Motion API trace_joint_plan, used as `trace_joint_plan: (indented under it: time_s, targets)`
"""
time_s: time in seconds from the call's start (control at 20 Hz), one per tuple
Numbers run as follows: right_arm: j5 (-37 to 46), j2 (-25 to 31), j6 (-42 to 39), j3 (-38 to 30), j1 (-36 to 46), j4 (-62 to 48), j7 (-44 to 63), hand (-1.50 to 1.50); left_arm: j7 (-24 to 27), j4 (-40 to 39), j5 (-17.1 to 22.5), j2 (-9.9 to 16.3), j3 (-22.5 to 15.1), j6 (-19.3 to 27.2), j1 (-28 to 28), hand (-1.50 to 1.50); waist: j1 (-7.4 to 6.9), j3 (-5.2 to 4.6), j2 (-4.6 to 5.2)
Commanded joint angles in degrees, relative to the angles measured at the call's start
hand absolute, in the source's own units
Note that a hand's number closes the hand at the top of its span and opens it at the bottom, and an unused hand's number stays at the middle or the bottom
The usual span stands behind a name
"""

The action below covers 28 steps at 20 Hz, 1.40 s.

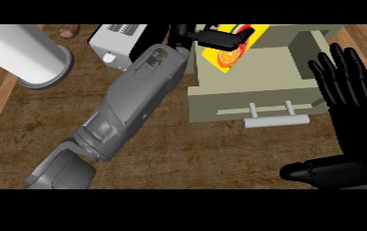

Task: Pick up the cup, place it into the drawer and close the drawer

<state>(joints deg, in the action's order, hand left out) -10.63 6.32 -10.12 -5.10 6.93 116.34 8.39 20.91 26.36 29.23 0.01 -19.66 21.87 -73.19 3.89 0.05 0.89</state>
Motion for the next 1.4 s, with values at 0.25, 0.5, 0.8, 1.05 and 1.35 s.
trace_joint_plan:
  time_s: [0.25, 0.5, 0.8, 1.05, 1.35]
  targets:
    - [0.52, 0.38, -0.34, 0.51, 1.51, -0.49, -0.11, -1.5, -1.19, -6.08, 2.08, -0.01, -8.56, 2.36, -3.56, 1.5, 1.87, 0.05, 0.48]
    - [-1.15, -0.21, -1.67, 1.98, 0.46, 0.89, 0.07, -1.5, -4.67, -5.57, 2.59, -0.01, -13.75, 6.95, -4.8, -1.5, 3.36, 0.1, 0.56]
    - [-2.4, -1.37, -0.7, 1.23, 3.32, -2.03, -0.46, -1.5, 0.05, -0.83, 8.36, -0.01, -14.11, 6.76, -0.98, -1.5, 3.21, 0.04, 0.81]
    - [-5.59, -0.86, -2.14, -0.64, 1.71, -2.44, -0.9, -1.5, 5.27, 0.19, 12.42, -0.01, -10.69, 2.31, -1.77, -1.5, 0.85, 0.01, 0.26]
    - [-8.64, 1.02, -5.58, -1.68, -2.66, 0.49, -0.55, -1.5, 6.56, 5.64, 16.25, -0.01, -8.49, 0.9, -0.61, -1.5, -1.86, -0.02, -0.66]
